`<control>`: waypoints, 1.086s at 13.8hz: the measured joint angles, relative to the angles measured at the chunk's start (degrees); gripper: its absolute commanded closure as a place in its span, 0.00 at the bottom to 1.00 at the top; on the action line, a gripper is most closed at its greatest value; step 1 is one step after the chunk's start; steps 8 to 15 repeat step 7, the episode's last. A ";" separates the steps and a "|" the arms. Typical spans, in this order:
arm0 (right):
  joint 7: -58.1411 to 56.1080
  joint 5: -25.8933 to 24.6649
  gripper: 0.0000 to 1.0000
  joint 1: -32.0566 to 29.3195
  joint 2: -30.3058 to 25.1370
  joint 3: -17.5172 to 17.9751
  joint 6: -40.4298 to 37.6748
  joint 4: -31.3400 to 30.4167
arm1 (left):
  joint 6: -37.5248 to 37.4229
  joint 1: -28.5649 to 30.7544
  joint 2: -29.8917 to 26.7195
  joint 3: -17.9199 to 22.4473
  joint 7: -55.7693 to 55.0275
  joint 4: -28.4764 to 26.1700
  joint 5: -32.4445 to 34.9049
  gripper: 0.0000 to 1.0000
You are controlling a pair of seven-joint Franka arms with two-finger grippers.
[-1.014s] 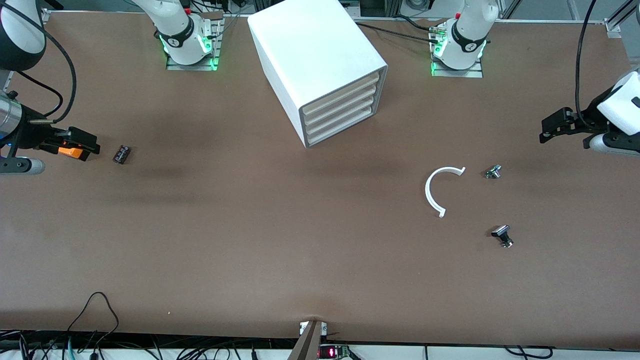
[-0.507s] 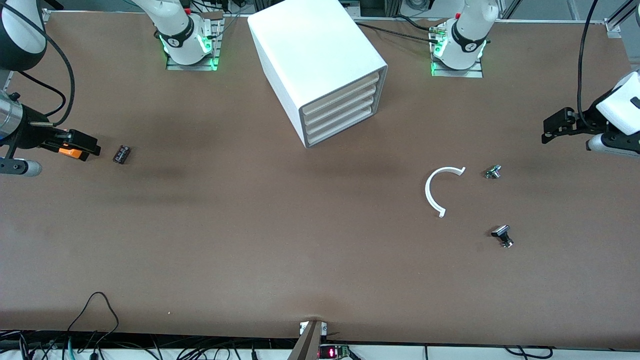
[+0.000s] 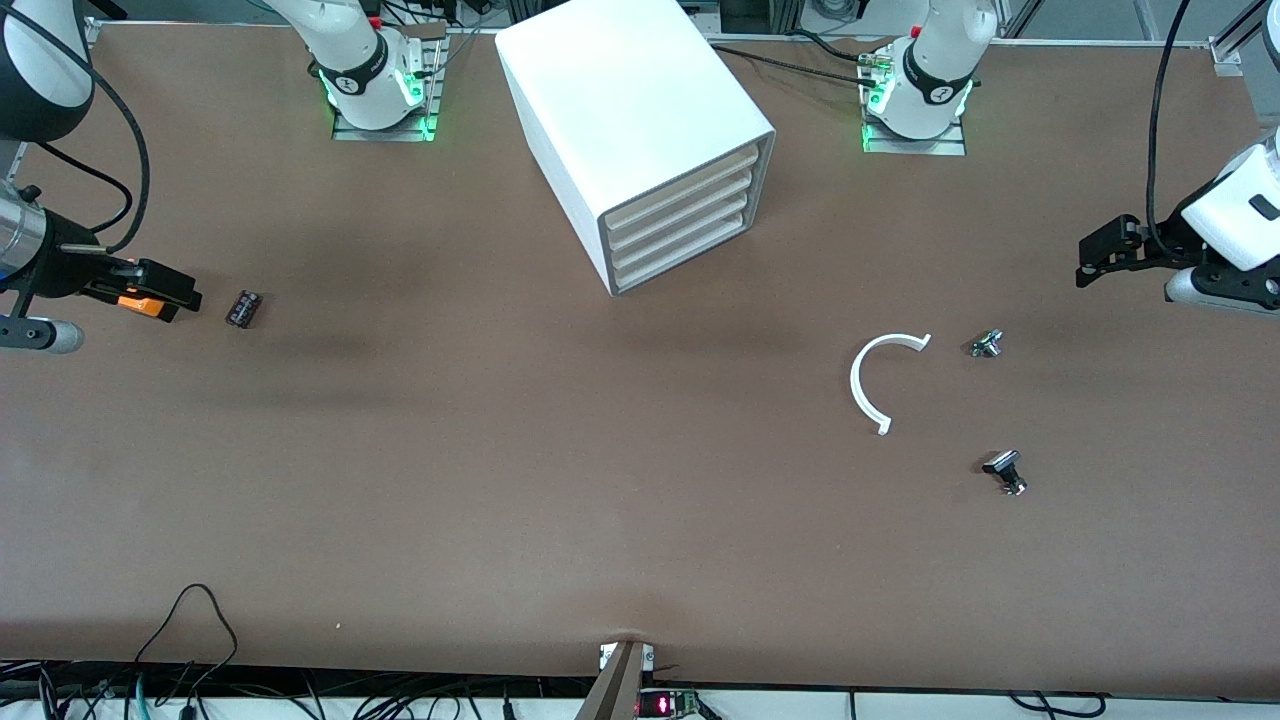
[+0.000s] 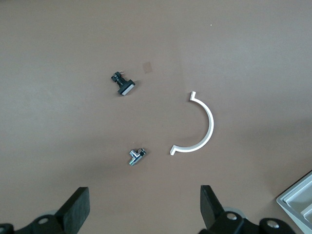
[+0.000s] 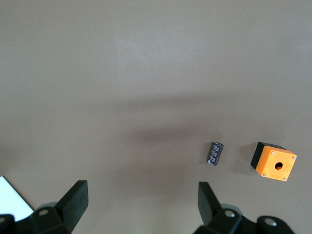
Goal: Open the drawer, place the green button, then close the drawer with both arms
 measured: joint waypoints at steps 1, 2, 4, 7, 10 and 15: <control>0.00 0.00 0.00 0.00 0.00 0.00 0.00 0.00 | 0.00 -0.05 0.00 0.00 -0.13 0.00 0.00 0.00; 0.01 0.00 0.00 0.00 0.00 0.01 0.00 0.00 | 0.00 -0.07 0.00 0.00 -0.21 0.00 0.00 0.00; 0.01 0.00 0.00 0.01 0.00 0.04 0.00 0.00 | 0.00 -0.08 0.00 0.00 -0.29 0.00 0.00 0.00; 0.03 0.00 0.00 0.05 0.00 0.07 0.00 0.00 | 0.00 -0.18 0.00 0.00 -0.38 0.00 0.00 0.00; 0.03 0.00 0.00 0.05 0.00 0.07 0.00 0.00 | 0.00 -0.18 0.00 0.00 -0.38 0.00 0.00 0.00; 0.03 0.00 0.00 0.05 0.00 0.07 0.00 0.00 | 0.00 -0.18 0.00 0.00 -0.38 0.00 0.00 0.00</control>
